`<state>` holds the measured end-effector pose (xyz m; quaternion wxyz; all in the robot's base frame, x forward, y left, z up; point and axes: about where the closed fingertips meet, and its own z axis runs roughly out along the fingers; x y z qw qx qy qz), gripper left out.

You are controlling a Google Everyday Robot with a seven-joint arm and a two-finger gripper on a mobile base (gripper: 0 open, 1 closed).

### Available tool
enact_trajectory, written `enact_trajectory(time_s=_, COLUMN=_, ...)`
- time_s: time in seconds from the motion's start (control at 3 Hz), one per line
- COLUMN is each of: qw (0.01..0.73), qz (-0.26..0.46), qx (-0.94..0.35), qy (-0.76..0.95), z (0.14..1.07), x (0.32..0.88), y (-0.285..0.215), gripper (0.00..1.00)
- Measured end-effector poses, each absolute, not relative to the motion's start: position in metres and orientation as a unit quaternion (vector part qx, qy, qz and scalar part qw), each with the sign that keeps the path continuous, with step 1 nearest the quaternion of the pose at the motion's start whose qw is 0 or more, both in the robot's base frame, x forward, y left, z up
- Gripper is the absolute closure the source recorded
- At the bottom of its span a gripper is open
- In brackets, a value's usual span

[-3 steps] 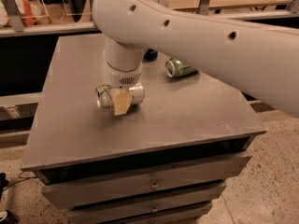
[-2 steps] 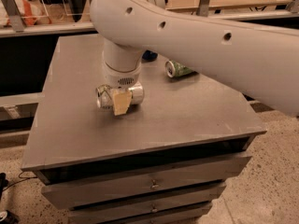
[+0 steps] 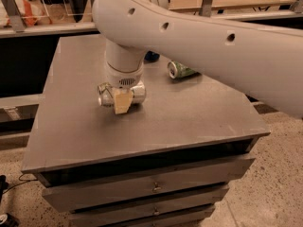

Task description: Knock 7up can over

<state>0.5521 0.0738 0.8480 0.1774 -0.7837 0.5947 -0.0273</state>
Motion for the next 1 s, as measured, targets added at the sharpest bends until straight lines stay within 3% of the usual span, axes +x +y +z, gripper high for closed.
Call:
enact_trajectory(time_s=0.33, qw=0.181, qz=-0.027, qx=-0.779, qy=0.600, z=0.8496, x=0.5539, y=0.0732, gripper=0.12)
enact_trajectory(time_s=0.67, qw=0.188, qz=-0.024, qx=-0.772, qy=0.607, z=0.8518, x=0.5574, y=0.0738, gripper=0.00)
enact_trajectory(time_s=1.0, qw=0.189, qz=-0.023, qx=-0.771, qy=0.608, z=0.8523, x=0.5580, y=0.0741, gripper=0.00)
